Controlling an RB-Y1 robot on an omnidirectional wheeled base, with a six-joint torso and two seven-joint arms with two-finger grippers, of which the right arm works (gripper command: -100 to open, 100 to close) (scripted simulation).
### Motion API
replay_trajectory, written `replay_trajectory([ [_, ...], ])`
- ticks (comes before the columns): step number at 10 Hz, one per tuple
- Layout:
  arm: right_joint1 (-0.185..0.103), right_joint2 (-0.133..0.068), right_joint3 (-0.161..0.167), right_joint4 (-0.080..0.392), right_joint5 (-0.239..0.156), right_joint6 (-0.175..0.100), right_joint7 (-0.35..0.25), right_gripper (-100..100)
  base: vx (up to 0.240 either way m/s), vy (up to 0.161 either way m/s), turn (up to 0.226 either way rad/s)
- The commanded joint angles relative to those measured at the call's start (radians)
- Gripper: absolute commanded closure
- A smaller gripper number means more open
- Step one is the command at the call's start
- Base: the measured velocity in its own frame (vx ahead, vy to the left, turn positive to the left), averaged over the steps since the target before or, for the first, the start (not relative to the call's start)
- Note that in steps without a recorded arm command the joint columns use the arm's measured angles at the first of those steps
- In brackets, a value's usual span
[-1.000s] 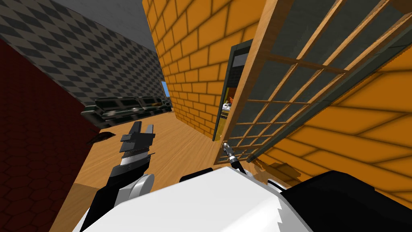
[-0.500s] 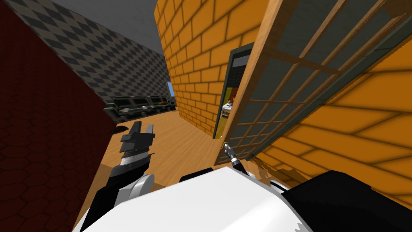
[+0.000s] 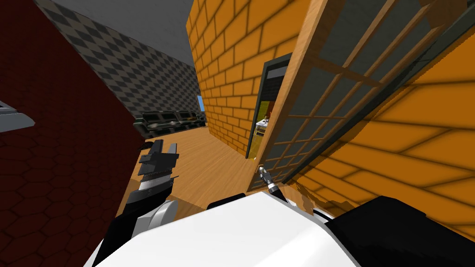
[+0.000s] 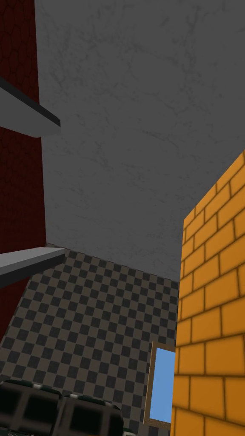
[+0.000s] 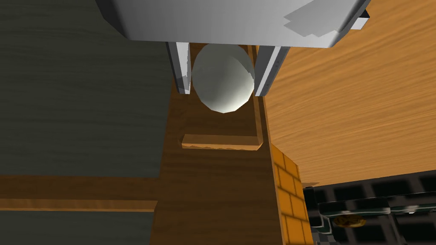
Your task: Pull the door open
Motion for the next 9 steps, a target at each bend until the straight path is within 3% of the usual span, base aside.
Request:
replay_trajectory([
  [1,0.009,-0.009,0.010,-0.001,0.003,-0.020,-0.009,100,-0.176,-0.093,0.169],
  [9,0.038,-0.042,0.062,0.043,0.021,-0.121,-0.065,100,-0.186,-0.054,0.129],
])
